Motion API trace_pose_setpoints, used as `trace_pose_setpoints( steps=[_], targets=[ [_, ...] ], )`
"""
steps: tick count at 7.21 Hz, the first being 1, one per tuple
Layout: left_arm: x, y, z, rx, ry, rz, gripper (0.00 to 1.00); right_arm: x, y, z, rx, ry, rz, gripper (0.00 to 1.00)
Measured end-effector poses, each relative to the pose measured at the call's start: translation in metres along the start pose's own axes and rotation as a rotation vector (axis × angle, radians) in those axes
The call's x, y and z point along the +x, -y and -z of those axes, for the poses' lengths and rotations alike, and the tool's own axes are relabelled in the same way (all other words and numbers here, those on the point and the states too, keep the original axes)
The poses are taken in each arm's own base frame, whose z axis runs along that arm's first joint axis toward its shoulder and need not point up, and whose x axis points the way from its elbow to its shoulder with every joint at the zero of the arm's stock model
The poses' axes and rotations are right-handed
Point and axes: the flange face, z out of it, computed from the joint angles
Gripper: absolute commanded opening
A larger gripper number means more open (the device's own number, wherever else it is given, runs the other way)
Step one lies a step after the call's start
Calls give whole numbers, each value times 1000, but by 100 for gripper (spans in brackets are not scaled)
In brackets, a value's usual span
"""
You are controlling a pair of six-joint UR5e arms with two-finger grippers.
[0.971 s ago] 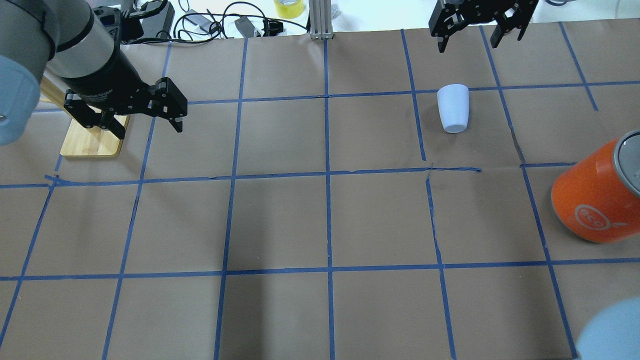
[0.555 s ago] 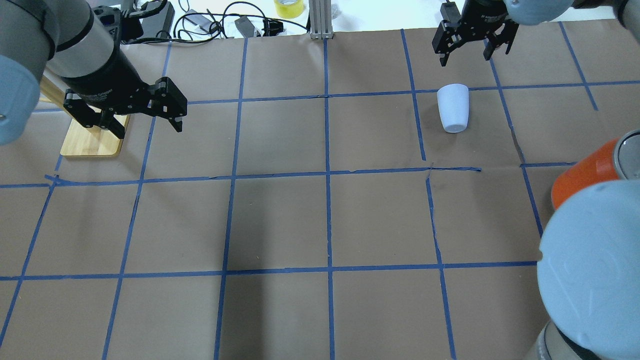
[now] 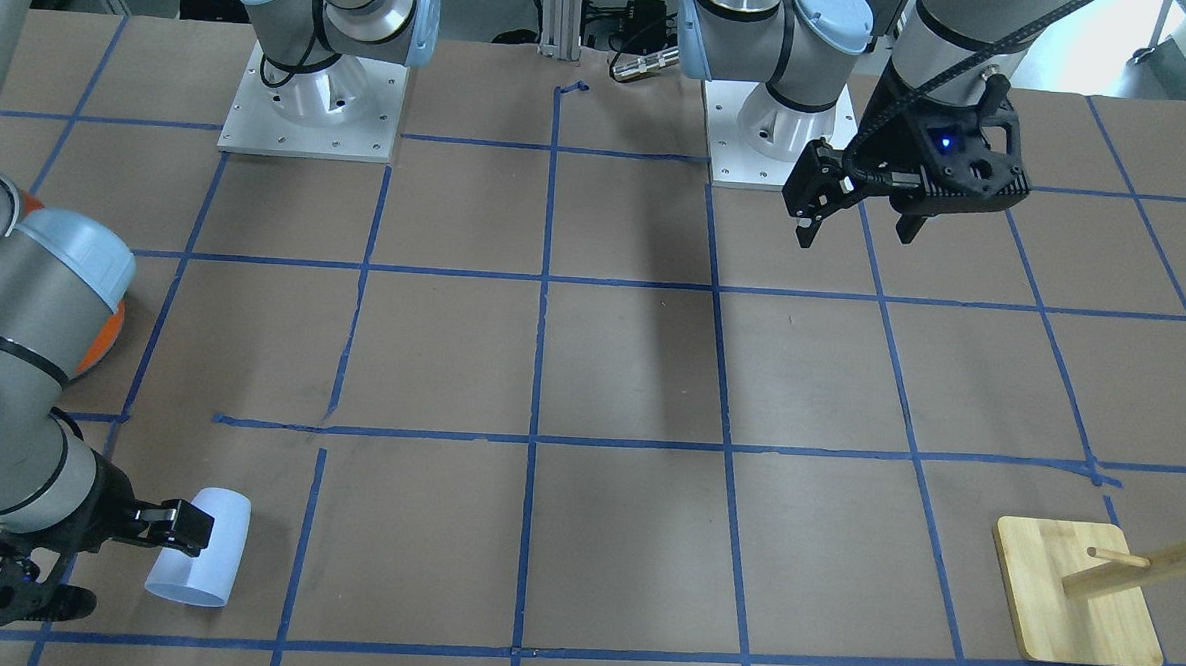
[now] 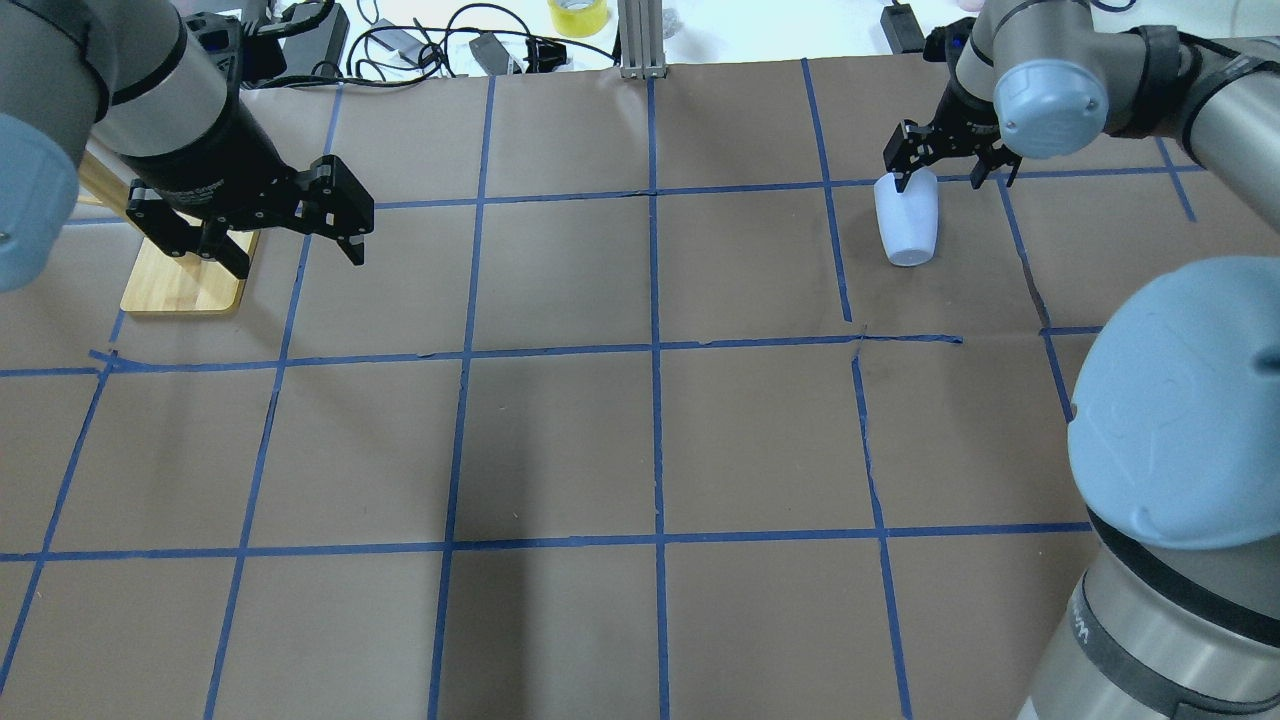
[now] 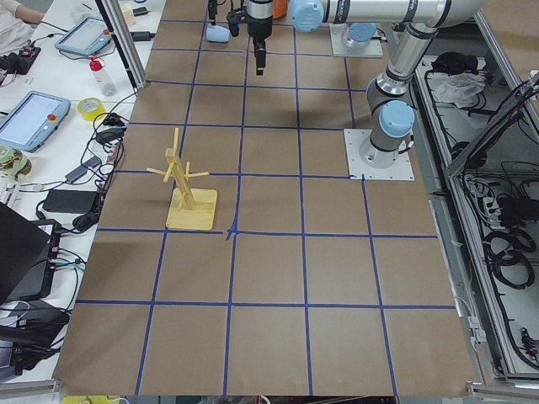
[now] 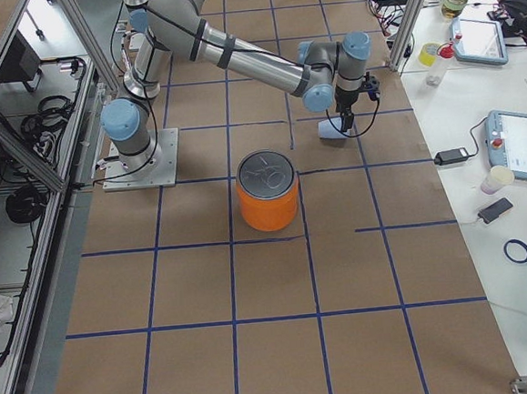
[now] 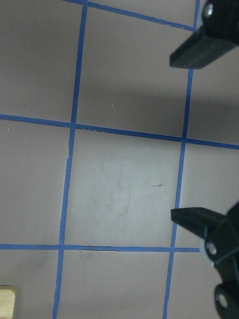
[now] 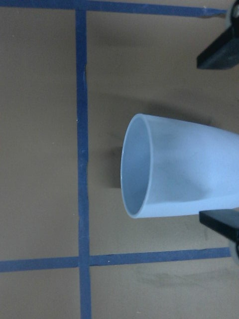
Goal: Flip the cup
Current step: 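Lower the right gripper onto the pale blue cup and grasp it, then carry the cup toward the table centre and tip it onto its side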
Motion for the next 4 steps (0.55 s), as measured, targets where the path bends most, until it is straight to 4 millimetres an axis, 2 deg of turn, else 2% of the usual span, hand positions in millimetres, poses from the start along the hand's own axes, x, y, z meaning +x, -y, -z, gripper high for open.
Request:
trace_pose_setpoints(
  steps=[3, 4],
  targets=[
    [0, 0, 0, 0, -1, 0, 100, -2, -2, -27, -18, 25, 5, 97],
    [0, 0, 0, -1, -1, 0, 100, -3, -2, -32, -23, 35, 9, 88]
  ],
)
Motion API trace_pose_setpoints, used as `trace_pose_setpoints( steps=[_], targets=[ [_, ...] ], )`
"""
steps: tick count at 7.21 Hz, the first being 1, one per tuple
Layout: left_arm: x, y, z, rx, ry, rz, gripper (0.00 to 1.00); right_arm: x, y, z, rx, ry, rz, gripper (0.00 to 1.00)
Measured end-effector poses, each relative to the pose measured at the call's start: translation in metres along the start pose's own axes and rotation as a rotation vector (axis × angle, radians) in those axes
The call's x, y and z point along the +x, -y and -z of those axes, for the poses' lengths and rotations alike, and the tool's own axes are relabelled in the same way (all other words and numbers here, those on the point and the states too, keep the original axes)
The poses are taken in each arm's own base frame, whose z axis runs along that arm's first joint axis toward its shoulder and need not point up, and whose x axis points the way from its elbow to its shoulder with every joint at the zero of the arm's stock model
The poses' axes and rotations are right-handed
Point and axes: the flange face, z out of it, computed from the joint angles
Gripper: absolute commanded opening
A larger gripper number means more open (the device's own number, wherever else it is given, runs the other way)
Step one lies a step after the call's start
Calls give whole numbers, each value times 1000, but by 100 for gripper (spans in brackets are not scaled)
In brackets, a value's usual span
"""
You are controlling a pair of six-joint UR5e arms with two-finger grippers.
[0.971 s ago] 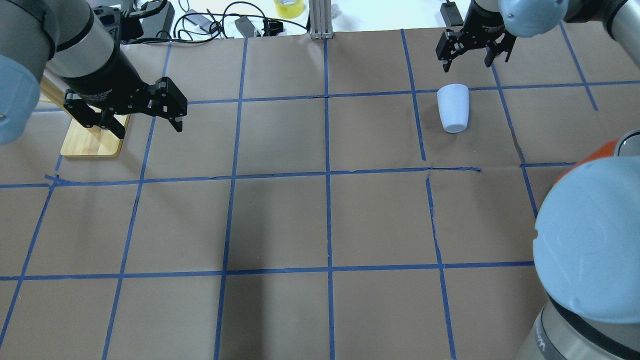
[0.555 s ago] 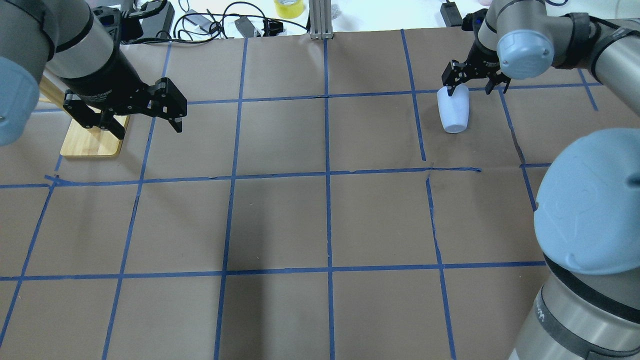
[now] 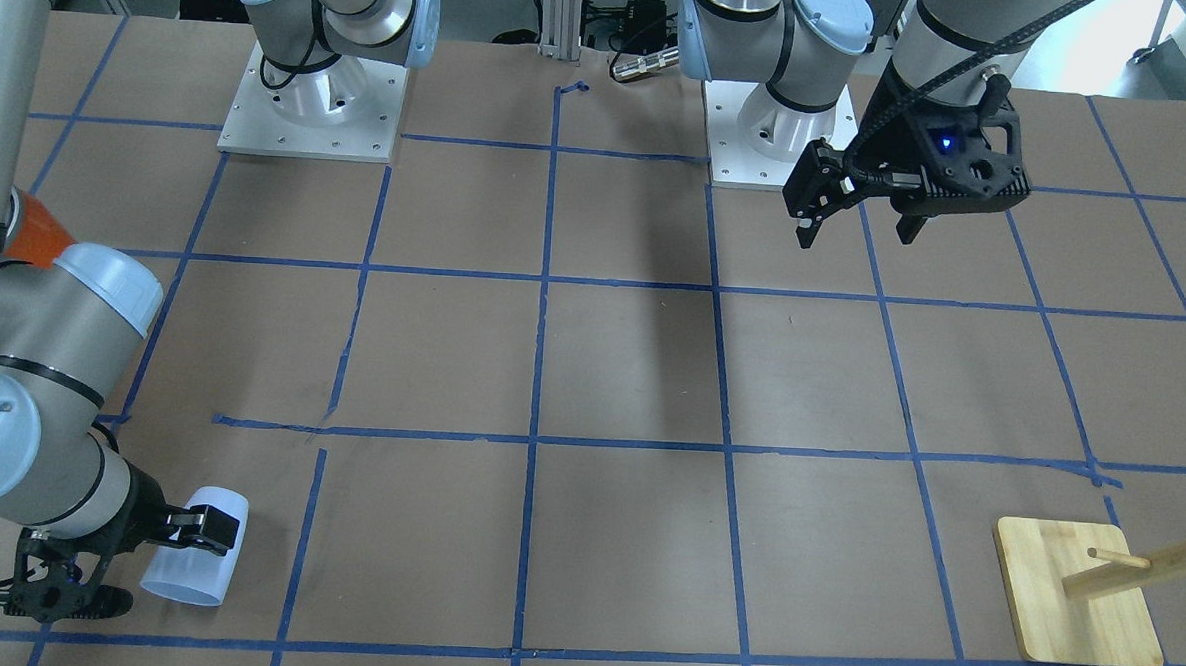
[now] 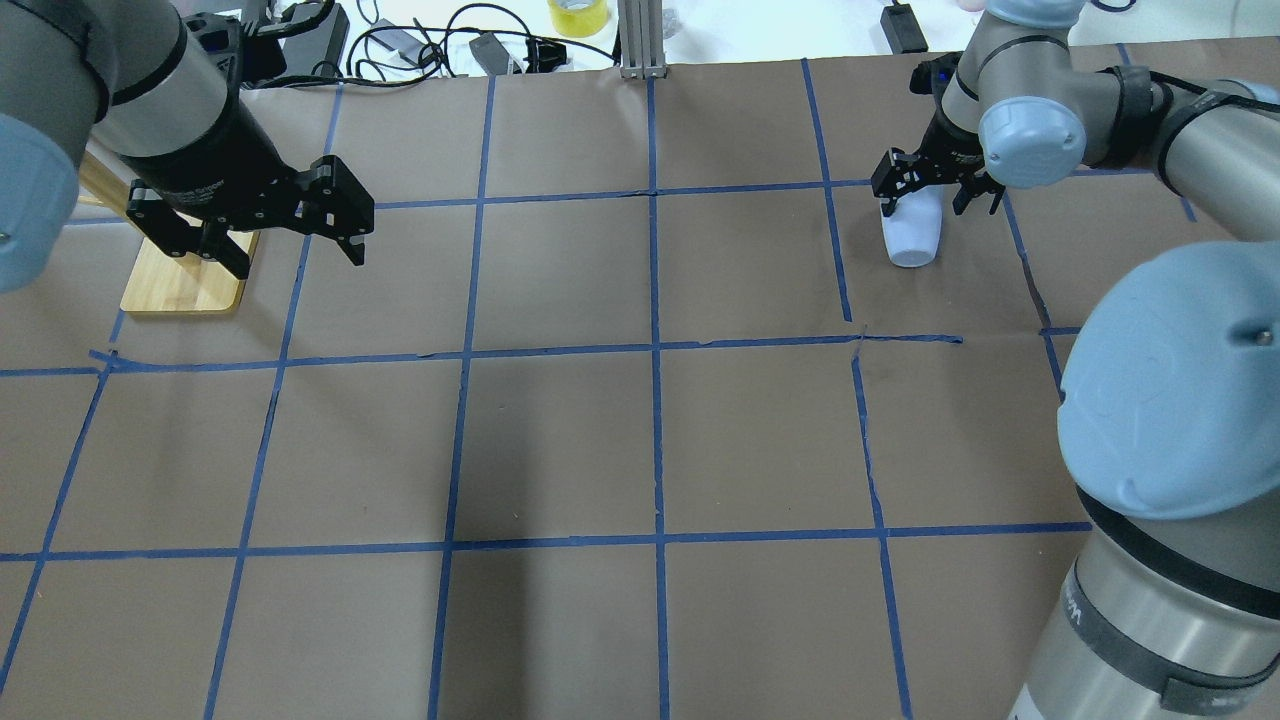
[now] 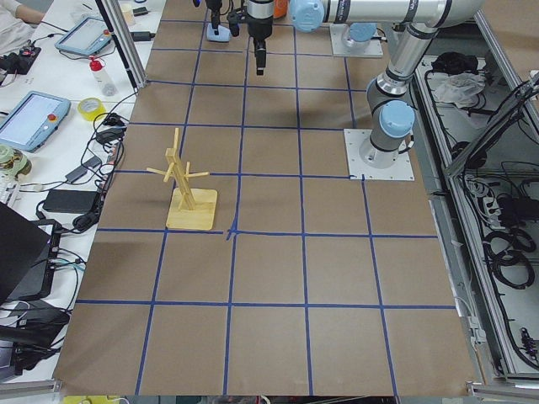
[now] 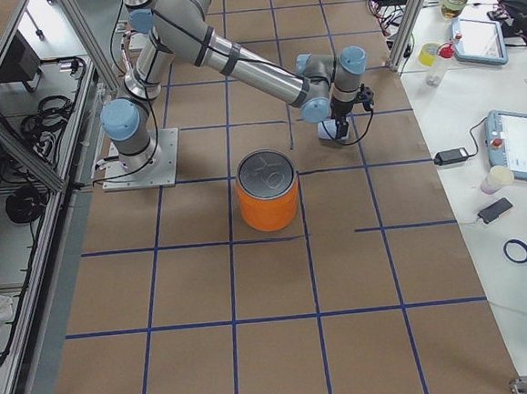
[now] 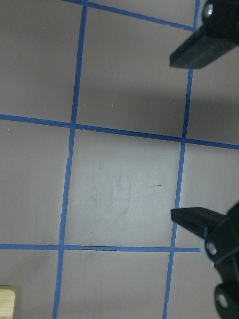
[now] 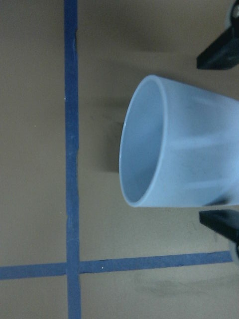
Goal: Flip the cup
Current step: 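Carry the cup toward the table centre and tip it onto its side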
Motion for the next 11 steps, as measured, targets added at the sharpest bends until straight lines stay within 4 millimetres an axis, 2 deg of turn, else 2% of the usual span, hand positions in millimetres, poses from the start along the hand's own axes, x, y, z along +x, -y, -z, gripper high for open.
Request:
trace_pose_setpoints(
  steps=[1, 2, 5, 6, 7, 8, 11],
  targets=[
    [0, 0, 0, 0, 0, 0, 100, 0, 0, -5, -6, 6, 5, 76],
    [0, 0, 0, -1, 0, 0, 100, 0, 1, -10, -11, 9, 18, 68],
    [0, 0, 0, 0, 0, -1, 100, -4, 2, -13, -15, 10, 72, 66],
    [0, 0, 0, 0, 0, -1, 100, -21, 2, -4, -2, 7, 103, 66],
    [0, 0, 0, 0, 0, -2, 100, -56, -1, 8, 10, 3, 169, 66],
    [0, 0, 0, 1, 0, -2, 100, -99, -9, 19, 19, 1, 282, 66],
    [0, 0, 0, 0, 0, -3, 100, -248, -49, 30, 45, -14, 835, 53]
  ],
)
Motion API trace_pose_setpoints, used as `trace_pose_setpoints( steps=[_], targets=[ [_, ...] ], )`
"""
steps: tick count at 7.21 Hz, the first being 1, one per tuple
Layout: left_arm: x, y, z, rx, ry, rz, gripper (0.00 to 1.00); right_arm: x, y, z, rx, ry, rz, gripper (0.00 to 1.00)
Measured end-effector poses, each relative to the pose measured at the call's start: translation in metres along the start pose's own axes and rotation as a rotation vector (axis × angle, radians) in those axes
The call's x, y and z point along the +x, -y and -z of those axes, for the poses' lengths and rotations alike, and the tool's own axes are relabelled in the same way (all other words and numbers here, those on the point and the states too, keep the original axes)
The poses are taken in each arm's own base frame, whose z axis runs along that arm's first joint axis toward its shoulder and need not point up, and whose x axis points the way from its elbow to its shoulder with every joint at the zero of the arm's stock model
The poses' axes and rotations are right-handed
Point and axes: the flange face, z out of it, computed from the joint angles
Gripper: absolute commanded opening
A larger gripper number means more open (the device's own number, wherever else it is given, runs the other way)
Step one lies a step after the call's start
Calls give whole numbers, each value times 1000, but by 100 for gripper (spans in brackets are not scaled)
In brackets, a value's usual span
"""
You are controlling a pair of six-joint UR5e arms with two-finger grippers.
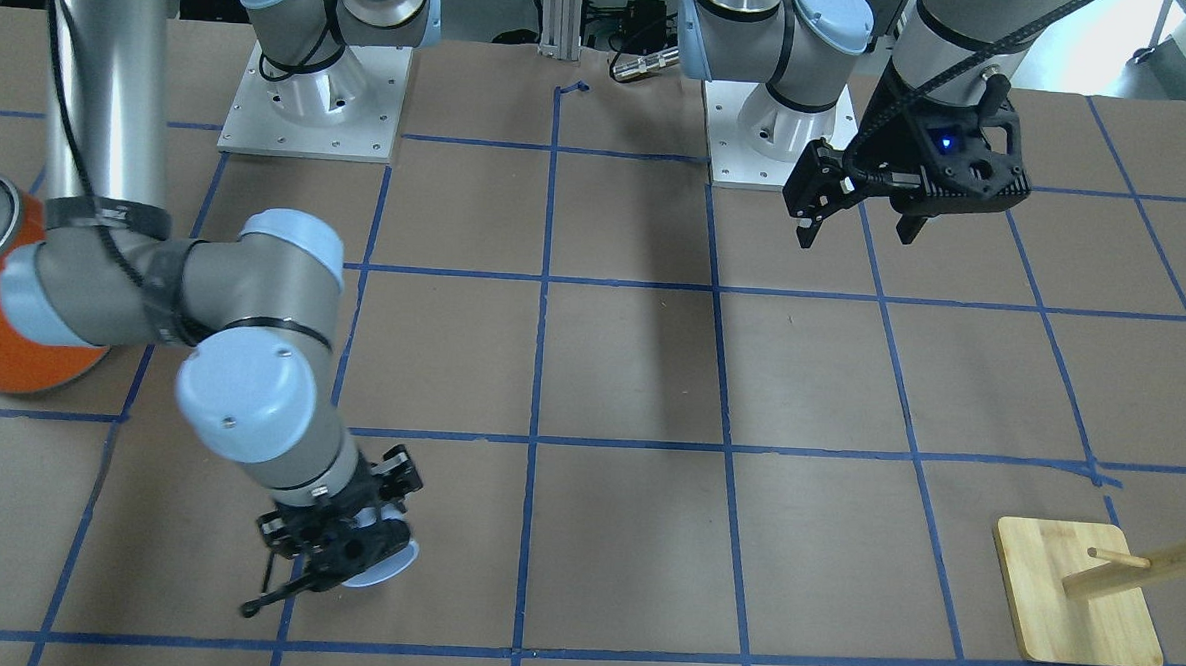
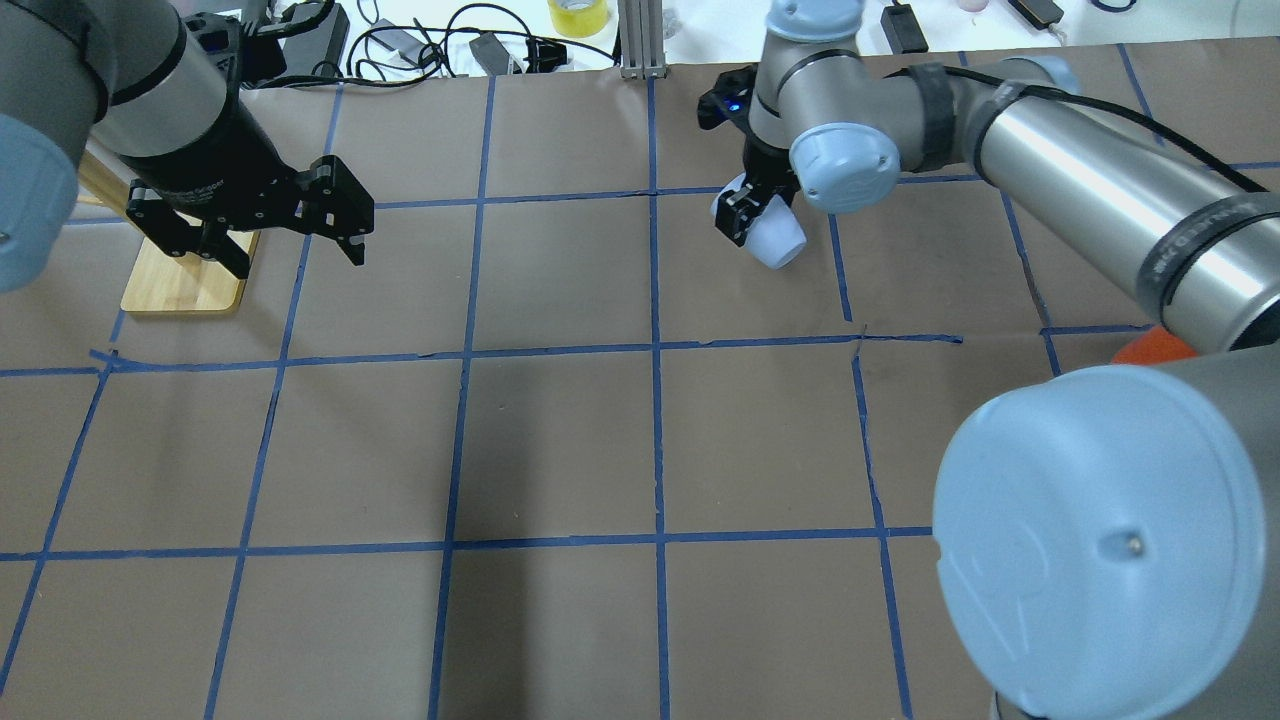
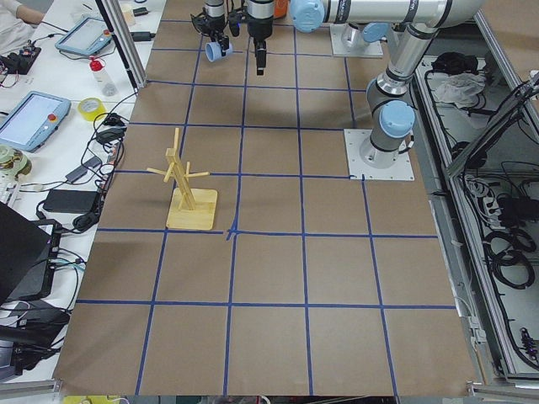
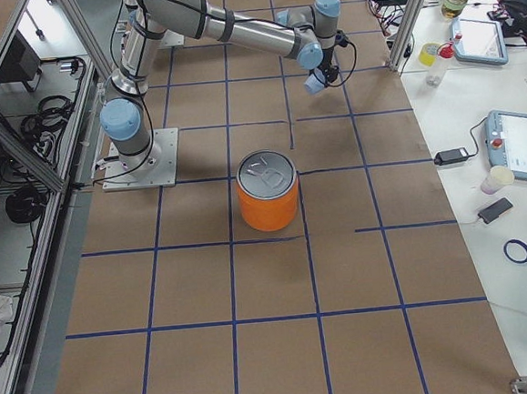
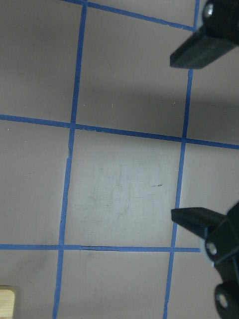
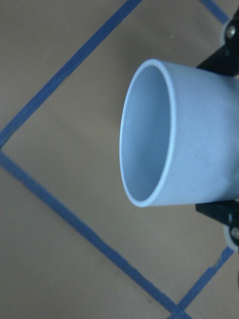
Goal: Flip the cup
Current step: 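Carry the cup toward the table centre and tip it onto its side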
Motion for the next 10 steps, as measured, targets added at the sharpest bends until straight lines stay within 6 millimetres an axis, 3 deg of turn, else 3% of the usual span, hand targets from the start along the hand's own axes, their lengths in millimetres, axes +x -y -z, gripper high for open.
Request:
trace_pose_setpoints(
  steps=[2, 4, 5, 7, 8, 9, 10],
  targets=[
    [0, 0, 0, 0, 0, 0, 100, -68, 34, 5, 29, -6, 388, 47],
    [0, 0, 0, 0, 0, 0, 100, -118, 60, -2, 91, -27, 722, 49],
    [0, 0, 0, 0, 0, 0, 100, -131, 69, -12, 127, -46, 818, 50],
    [0, 0, 1, 0, 0, 0, 100, -138, 74, -42, 123, -43, 865, 55],
    [0, -1, 1, 0, 0, -1, 100, -140, 73, -51, 107, -27, 865, 88],
    [0, 0, 1, 1, 0, -2, 100, -142, 72, -55, 91, -11, 855, 100],
    [0, 0, 1, 2, 2, -4, 100, -142, 71, -56, 75, -9, 842, 100]
  ],
)
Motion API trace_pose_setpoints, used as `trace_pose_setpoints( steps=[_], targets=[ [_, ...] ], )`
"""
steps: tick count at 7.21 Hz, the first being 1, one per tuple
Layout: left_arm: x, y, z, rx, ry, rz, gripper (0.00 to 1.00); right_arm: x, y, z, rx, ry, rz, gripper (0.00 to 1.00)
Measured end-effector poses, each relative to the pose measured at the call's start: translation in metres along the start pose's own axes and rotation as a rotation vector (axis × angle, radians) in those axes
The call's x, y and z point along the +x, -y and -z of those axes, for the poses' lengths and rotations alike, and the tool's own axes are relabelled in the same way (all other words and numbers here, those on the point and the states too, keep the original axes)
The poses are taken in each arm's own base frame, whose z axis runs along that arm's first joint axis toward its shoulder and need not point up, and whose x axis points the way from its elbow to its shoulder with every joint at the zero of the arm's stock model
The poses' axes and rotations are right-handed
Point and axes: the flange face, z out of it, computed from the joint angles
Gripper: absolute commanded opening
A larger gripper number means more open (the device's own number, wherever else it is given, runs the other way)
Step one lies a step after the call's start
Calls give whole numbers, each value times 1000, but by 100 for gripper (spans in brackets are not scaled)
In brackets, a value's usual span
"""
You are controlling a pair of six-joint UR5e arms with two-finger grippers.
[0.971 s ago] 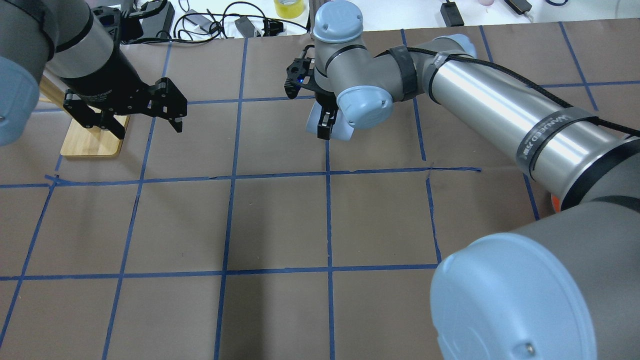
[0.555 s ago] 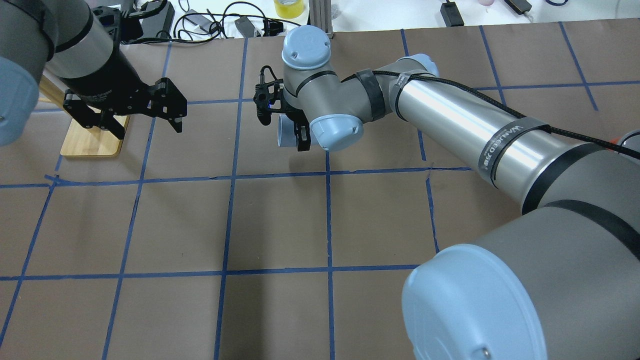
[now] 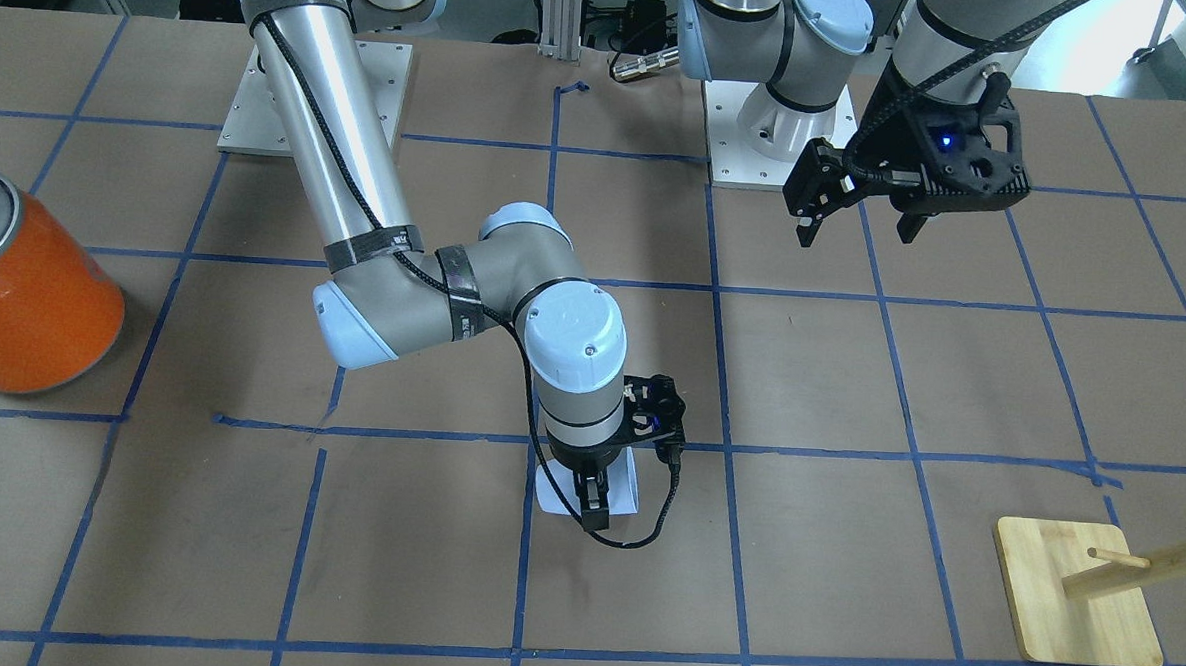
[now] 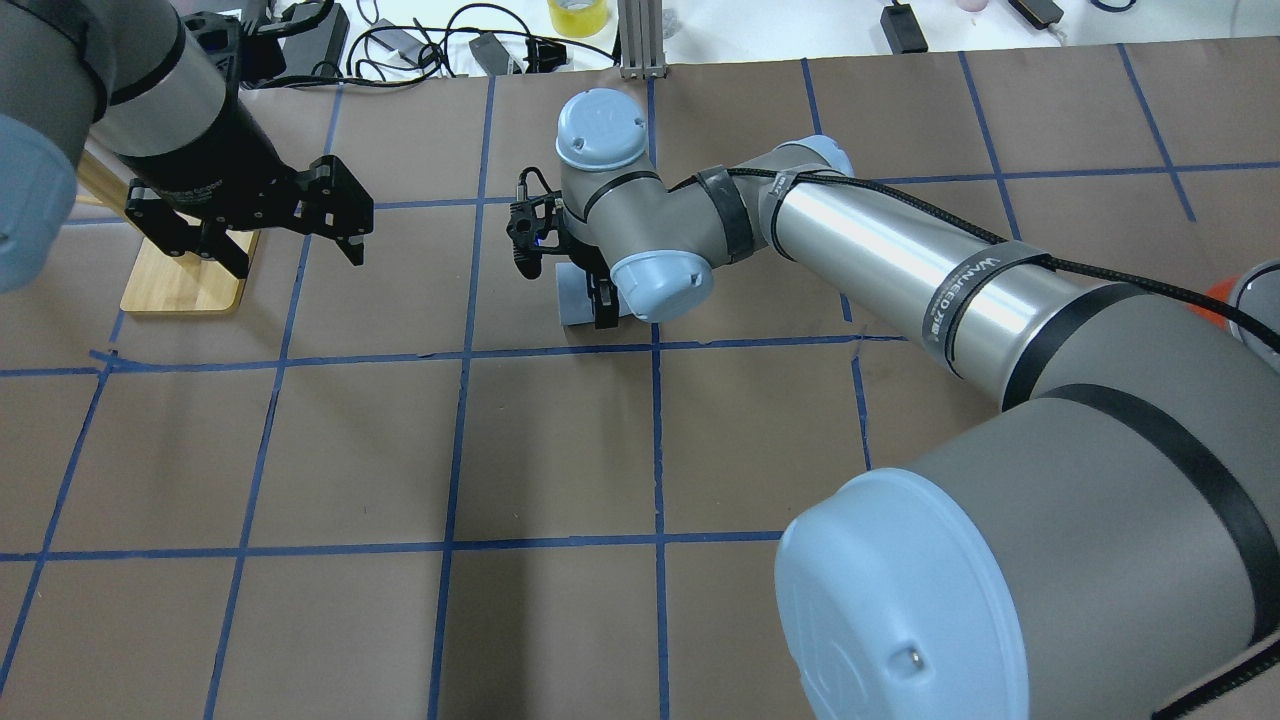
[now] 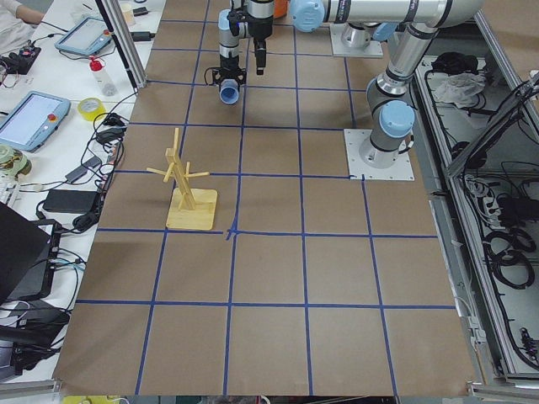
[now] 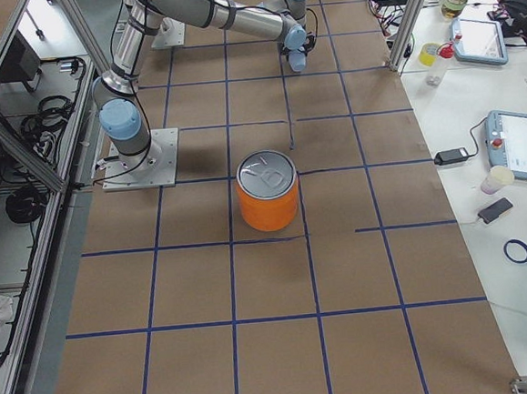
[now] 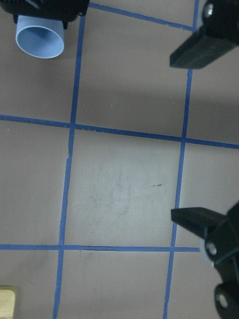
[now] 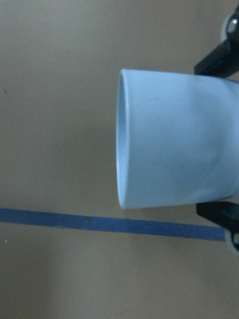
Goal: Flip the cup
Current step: 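Carry the cup toward the table centre and tip it onto its side, then open the right gripper and raise it away from the lying cup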
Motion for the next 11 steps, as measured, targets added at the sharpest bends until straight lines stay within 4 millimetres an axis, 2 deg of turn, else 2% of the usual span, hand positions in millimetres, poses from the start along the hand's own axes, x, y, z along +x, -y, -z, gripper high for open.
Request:
trace_pose_setpoints(
  steps=[1, 2, 3, 5, 7, 8, 10, 11],
  targets=[
    [0, 0, 1, 1, 2, -1, 100, 0, -1, 6, -24, -7, -4, 100],
    [0, 0, 1, 2, 2, -3, 100, -2, 0, 19, -40, -11, -10, 100],
    [0, 0, 2, 4, 2, -4, 100, -6, -2, 44, -51, -3, -27, 100],
    [-2, 1, 9, 23, -19, 13, 100, -19, -17, 112, -75, 15, -135, 100],
    [5, 9, 13, 66, -140, 64, 100, -30, -45, 160, -135, 28, -403, 100],
    [5, 16, 10, 71, -214, 92, 100, -31, -56, 177, -143, 15, -580, 100],
    [-7, 38, -10, 39, -330, 162, 100, -33, -79, 213, -131, -33, -936, 100],
    [-11, 51, -24, 16, -387, 187, 100, -36, -101, 240, -124, -49, -1072, 100]
  ],
)
